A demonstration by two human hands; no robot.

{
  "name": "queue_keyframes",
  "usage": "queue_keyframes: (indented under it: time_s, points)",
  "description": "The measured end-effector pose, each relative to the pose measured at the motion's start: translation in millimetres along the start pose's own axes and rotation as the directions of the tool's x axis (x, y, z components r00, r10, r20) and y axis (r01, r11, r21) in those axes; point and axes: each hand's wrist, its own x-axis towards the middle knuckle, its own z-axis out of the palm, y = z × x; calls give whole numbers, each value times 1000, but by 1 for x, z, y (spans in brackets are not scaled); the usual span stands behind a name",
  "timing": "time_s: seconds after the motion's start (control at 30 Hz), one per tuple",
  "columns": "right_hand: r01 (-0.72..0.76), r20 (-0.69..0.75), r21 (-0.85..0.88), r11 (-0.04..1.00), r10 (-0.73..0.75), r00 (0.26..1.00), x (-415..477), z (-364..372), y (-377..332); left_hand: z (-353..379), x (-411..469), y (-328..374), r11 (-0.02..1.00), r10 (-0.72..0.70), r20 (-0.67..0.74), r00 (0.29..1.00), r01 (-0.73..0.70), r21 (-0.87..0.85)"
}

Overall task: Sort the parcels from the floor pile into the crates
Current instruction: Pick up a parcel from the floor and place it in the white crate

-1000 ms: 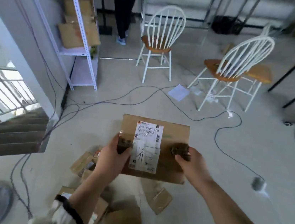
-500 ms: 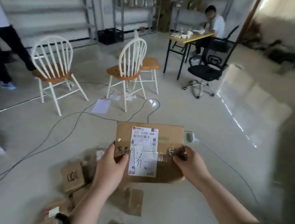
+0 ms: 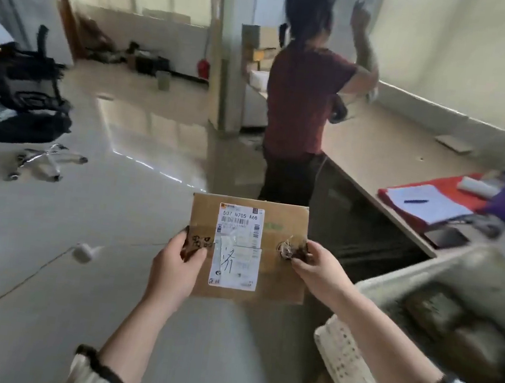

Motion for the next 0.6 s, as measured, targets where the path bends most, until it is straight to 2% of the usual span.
queue_keyframes:
  time_s: [0.13,0.23,0.33,0.43,0.6]
  points:
    - [-139,-184,120,983,160,970,-22,-105,78,129,-3,44,991,132,235,963,-123,-55]
    - [-232,-300,234,944,297,907,-45,-167,132,213,-14,69,980,197,429,882,-167,-106]
    - [-307,-352,382,872,444,824,-68,-204,182,282,-25,84,982,188,599,778,-150,-113]
    - [-357,-384,508,784,577,721,-82,-229,230,351,-25,97,984,154,732,663,-174,-50]
    - [-480,-366,601,639,754,545,-68,-266,302,469,-14,102,976,59,871,487,-210,52]
